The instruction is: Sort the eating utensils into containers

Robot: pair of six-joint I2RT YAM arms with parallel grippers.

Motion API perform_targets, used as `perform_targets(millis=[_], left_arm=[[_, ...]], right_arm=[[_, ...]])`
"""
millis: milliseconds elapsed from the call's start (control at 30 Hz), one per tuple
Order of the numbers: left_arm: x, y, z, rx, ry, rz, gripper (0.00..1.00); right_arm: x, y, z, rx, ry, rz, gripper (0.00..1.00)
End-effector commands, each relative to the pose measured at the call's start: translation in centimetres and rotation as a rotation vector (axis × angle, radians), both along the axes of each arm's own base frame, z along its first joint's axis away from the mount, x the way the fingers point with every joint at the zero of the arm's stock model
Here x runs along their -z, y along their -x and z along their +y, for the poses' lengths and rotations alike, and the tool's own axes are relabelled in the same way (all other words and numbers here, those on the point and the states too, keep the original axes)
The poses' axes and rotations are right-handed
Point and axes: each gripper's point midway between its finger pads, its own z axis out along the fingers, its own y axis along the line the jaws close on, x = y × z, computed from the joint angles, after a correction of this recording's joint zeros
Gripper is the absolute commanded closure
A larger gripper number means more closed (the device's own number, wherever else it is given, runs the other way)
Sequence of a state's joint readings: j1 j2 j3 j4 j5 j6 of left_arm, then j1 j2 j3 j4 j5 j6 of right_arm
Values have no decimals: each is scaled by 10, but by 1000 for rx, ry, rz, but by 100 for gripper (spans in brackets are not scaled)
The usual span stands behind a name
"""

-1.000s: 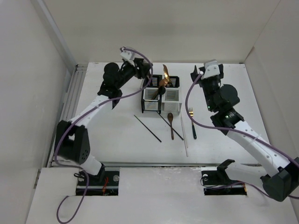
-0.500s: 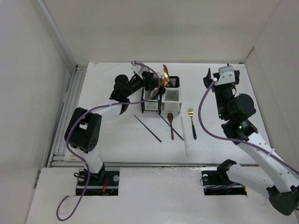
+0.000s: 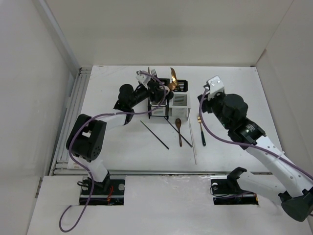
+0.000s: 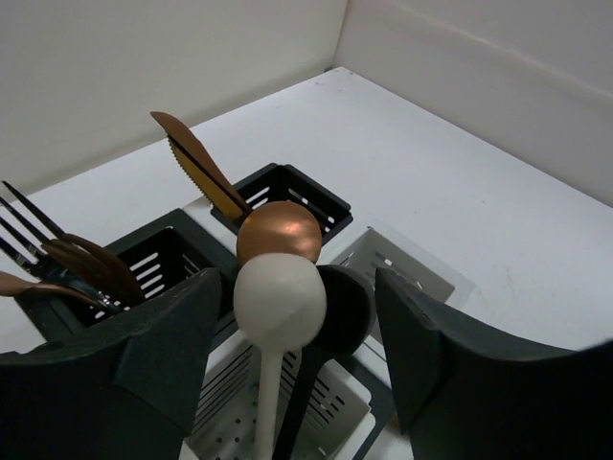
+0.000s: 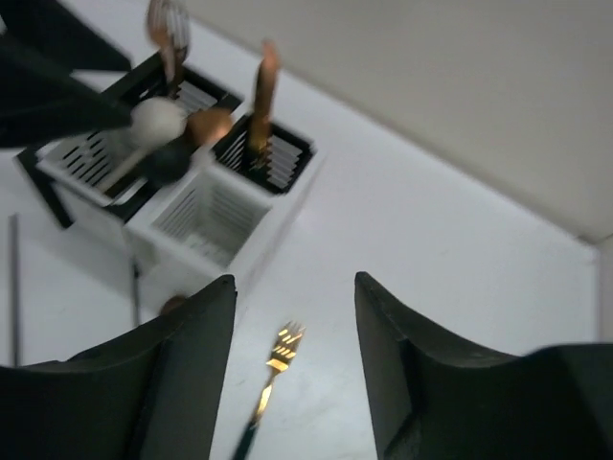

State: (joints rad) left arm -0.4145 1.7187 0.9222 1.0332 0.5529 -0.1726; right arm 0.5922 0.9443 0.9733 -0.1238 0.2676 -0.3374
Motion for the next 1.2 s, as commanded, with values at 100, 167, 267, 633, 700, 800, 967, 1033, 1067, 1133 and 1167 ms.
perform_targets(millis=[100,167,267,633,700,800,967,1033,1067,1133,1167], left_arm=[[-74,3,23,-27,42,-99,35],[-86,1,35,-52,40,-120,33],[-97,0,54,-89,57,-96,33],[-77,8,143,-399,17,45,33],[-70,12,152,-446,6,58,32],[-68,22,157,-466,5,64,31],[-71,25,164,-506,14,52,30],[-71,24,166,-517,14,52,30],[-71,24,166,-517,14,52,30],[-71,24,166,-517,14,52,30],[-71,24,166,-517,14,52,30]], right_arm=[[98,40,20,61,-88,422,57],[118,48,25,83,-57,475,59],[140,52,40,76,-36,532,60],[244,41,115,54,47,748,77],[266,37,115,75,97,764,77],[274,29,116,107,93,746,81],[282,24,120,87,51,746,74],[291,23,116,102,66,762,74],[292,21,114,105,59,769,74],[292,22,115,94,65,772,73],[292,22,114,89,73,769,73]])
